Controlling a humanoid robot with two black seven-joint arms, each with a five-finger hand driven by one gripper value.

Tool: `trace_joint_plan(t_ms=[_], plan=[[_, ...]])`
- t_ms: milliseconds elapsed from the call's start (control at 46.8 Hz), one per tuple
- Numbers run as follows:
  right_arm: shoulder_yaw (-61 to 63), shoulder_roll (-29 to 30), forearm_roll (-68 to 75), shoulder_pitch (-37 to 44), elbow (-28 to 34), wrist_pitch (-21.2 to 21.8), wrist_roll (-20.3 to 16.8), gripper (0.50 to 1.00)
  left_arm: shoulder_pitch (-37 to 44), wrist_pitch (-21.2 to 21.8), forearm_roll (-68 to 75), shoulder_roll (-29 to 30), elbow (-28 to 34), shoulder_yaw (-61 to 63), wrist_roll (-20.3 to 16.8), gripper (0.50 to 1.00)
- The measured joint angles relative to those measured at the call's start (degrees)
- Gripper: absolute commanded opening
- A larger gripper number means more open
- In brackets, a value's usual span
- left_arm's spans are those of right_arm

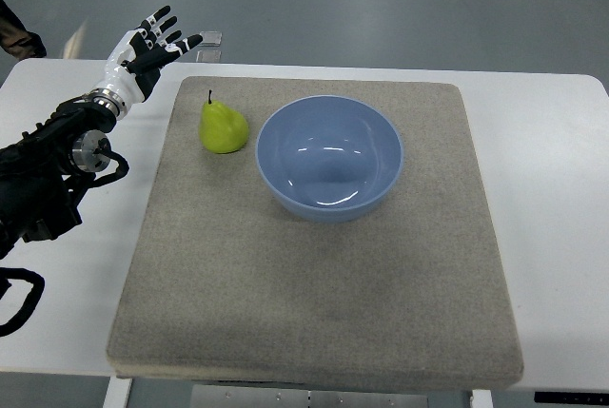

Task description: Place pear in bowl with left hand

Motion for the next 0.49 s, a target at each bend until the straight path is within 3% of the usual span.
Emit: trace_joint_plan(t_ms=[491], plan=[[0.00,0.00,0.00,0.00,0.02,-0.01,0.00,0.924,-0.70,-0.03,1.00,0.74,-0.41,1.33,0.01,0.988]])
